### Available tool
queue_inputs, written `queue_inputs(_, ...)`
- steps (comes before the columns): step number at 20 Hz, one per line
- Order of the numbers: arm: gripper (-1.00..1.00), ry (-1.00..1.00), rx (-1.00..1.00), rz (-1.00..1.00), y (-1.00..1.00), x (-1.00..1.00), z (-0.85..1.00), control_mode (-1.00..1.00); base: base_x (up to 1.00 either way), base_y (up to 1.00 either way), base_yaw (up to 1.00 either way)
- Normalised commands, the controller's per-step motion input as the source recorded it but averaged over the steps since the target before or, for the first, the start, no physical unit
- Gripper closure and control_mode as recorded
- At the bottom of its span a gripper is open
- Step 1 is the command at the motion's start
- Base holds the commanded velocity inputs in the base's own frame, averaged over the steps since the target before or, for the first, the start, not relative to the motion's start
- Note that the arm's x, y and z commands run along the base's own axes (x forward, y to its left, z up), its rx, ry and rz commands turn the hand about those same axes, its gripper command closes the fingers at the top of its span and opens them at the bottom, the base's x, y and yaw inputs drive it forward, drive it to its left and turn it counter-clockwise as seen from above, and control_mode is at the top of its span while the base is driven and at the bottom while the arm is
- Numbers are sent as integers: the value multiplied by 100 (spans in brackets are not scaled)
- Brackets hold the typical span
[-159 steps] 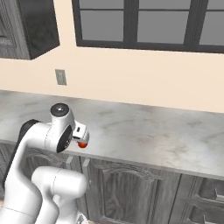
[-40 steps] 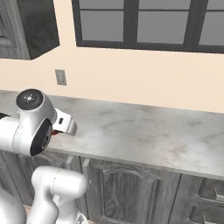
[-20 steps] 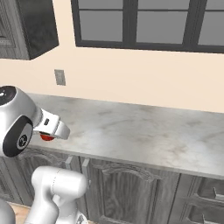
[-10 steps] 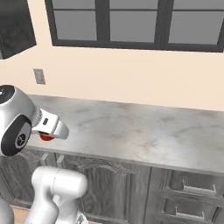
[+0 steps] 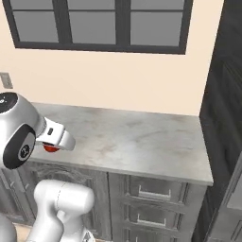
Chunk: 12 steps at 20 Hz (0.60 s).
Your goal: Place the beer on the top shelf of the fridge to keep it out of children's reach, and place the apple and lemon wedge on lower shelves for easy access.
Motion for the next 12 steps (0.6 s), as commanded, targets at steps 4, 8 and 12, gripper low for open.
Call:
queue_inputs(4, 100, 0, 0, 0, 0, 0, 0, 100, -20, -62, 0)
queue_inputs(8, 100, 0, 0, 0, 0, 0, 0, 100, -9, -56, 0)
queue_inputs(12, 100, 0, 0, 0, 0, 0, 0, 100, -9, -50, -1)
